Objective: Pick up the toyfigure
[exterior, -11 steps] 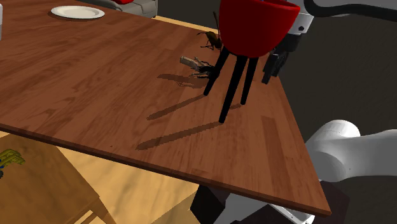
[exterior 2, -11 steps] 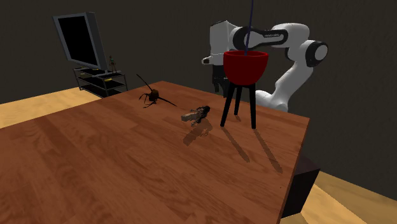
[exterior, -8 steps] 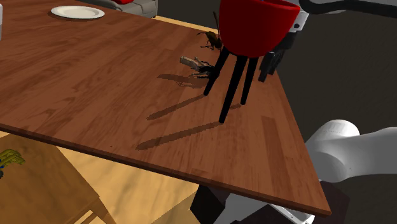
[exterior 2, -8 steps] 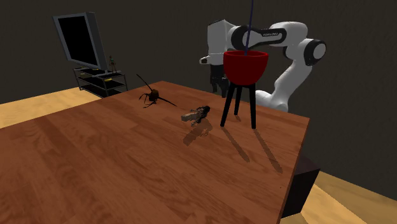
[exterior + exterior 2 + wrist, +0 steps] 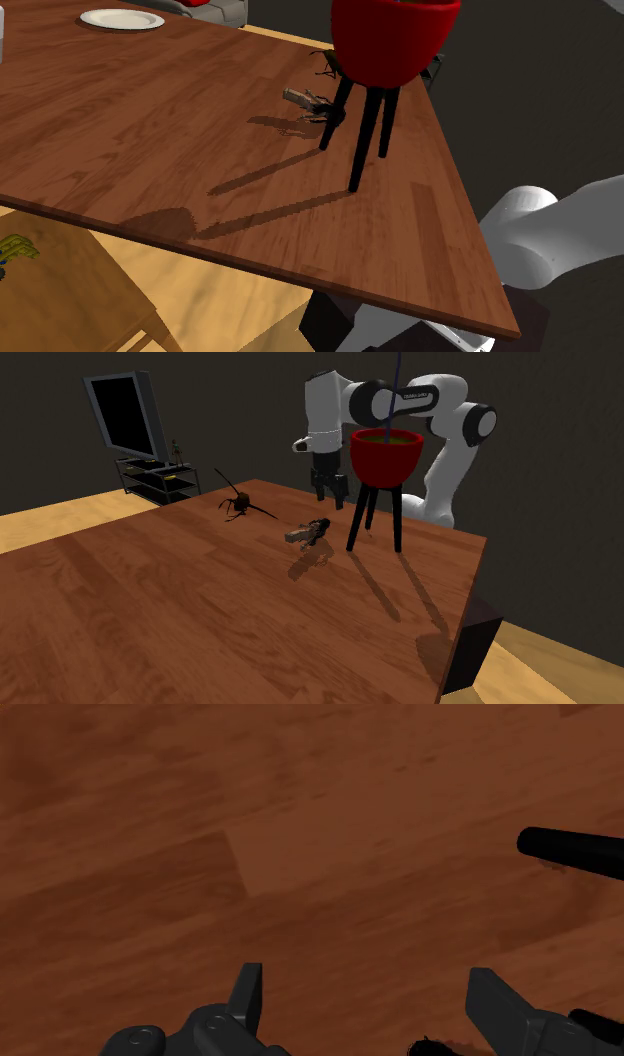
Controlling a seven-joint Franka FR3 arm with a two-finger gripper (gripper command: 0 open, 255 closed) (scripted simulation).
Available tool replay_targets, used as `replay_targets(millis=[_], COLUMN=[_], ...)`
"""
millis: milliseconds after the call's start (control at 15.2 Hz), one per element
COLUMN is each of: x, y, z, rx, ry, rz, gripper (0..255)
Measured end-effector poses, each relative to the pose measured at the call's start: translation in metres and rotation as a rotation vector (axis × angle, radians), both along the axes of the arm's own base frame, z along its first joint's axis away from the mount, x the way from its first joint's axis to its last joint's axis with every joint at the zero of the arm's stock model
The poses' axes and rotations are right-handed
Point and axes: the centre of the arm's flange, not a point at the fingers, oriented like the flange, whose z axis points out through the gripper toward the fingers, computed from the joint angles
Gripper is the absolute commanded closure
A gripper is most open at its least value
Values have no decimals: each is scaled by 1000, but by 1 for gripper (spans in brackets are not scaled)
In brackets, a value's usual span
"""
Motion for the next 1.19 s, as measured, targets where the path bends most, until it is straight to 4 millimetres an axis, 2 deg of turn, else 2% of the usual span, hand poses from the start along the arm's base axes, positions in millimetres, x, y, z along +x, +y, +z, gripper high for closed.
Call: replay_targets(millis=[264, 726, 1188], x=[38, 93, 96], y=[40, 119, 126], z=[12, 13, -17], rx=[-2, -16, -17], ry=[9, 48, 51], rz=[91, 244, 261], gripper=[0, 0, 0])
